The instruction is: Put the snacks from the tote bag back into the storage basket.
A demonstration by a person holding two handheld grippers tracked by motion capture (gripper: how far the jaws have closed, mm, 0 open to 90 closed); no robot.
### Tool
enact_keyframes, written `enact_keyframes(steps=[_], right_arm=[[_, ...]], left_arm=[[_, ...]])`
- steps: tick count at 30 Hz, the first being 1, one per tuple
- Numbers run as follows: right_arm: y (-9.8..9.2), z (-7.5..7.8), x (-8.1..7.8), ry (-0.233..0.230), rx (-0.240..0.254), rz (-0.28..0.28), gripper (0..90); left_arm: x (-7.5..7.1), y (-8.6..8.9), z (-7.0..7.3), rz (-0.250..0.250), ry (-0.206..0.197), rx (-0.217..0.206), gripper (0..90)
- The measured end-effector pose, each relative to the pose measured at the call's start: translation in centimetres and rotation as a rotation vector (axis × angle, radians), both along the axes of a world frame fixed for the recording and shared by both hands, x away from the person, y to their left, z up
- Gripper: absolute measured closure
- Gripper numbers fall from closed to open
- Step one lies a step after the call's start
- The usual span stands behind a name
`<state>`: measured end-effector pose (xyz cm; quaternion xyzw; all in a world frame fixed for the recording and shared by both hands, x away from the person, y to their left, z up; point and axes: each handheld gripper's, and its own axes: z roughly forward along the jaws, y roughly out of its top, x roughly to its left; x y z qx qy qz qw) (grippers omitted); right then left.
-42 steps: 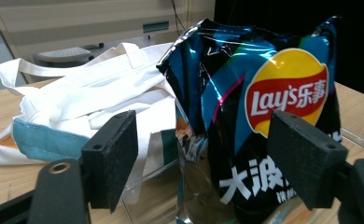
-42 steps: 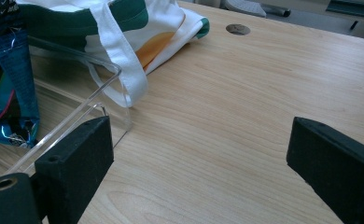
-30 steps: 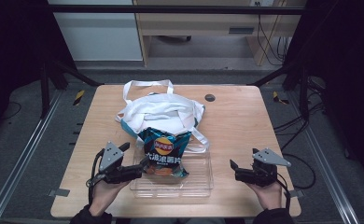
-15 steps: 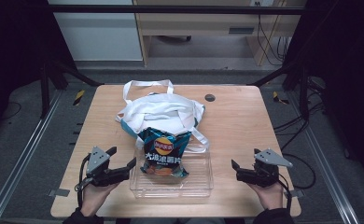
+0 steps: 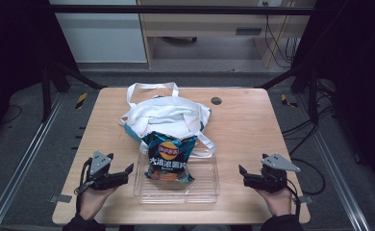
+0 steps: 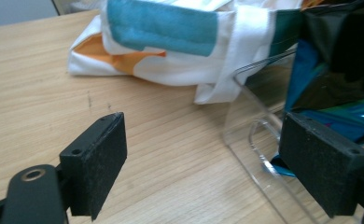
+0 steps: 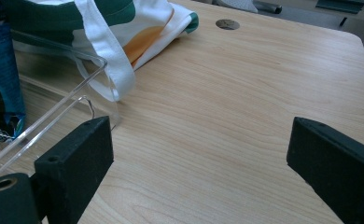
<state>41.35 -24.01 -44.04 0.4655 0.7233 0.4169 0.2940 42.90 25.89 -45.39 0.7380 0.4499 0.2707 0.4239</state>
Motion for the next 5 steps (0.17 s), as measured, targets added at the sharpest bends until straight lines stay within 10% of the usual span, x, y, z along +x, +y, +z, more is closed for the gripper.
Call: enact_keyframes(steps=[5], right_arm=[[-0.04,-0.05,0.06,0.003,-0.005,-0.002,7.5]], left_arm=[[0.33,0.03,-0.31,0.0,0.016,0.017,14.8]])
